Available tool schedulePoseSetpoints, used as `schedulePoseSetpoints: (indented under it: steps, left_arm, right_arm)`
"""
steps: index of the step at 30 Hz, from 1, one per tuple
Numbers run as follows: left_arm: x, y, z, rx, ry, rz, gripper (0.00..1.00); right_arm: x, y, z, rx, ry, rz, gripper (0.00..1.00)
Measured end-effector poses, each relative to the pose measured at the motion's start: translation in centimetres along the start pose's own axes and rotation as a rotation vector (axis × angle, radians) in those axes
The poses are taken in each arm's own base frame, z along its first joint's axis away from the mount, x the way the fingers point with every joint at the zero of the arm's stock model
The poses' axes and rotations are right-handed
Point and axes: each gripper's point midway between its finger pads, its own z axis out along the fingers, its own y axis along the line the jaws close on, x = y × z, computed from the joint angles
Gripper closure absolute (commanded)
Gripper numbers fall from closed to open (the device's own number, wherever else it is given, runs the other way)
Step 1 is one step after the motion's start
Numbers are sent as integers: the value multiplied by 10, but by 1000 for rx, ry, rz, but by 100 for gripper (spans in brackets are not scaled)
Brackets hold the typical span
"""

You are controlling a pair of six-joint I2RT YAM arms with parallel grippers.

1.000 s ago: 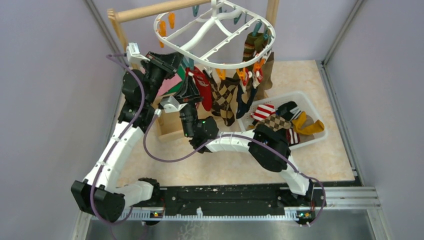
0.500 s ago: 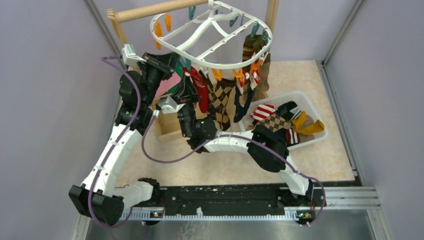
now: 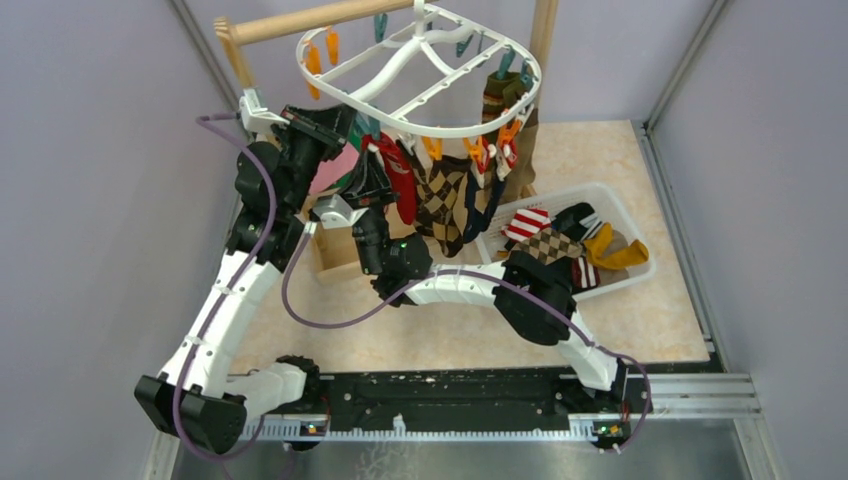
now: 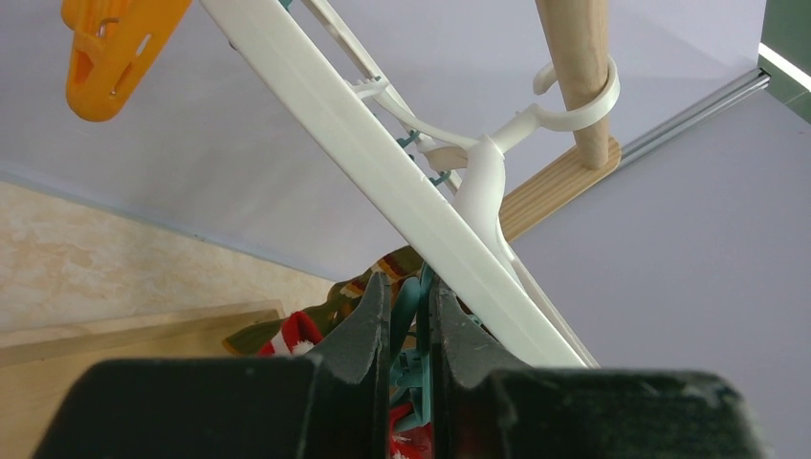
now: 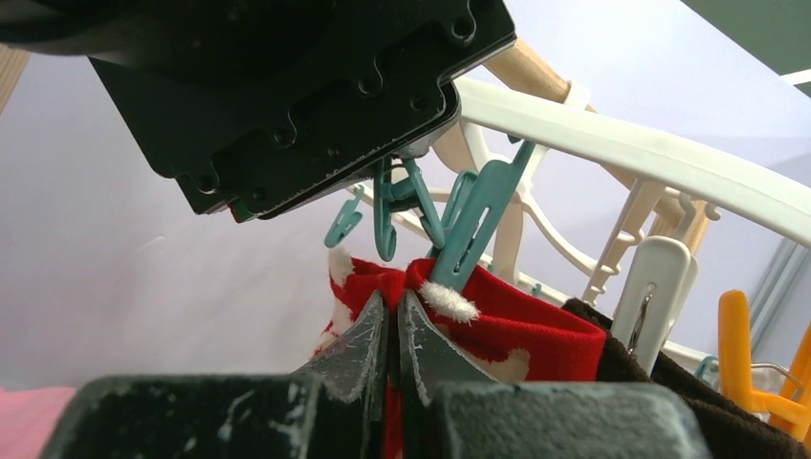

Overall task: Clip the socks to the hanger
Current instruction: Clamp the sock onto the hanger.

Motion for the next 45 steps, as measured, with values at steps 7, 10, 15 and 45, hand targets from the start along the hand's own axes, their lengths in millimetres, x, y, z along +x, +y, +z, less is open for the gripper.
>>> schedulePoseSetpoints:
  steps: [7,10,15,45]
  left_arm:
    - [-3,-1,0,-7,-12,-6,100]
    - [-5,-2,-2,-8,-16,-9,100]
    - [-6,-2,-2,-13,-22,-13,100]
    - [-13,-3,-8,-20,-51,0,100]
  right_arm:
    - [-3,0,2,8,-7,9,100]
    - [-5,-1,3,9,-13,8,100]
    - [-7,-1,3,10,-17,7,100]
    - [-23,2,-2,0,-50,24,100]
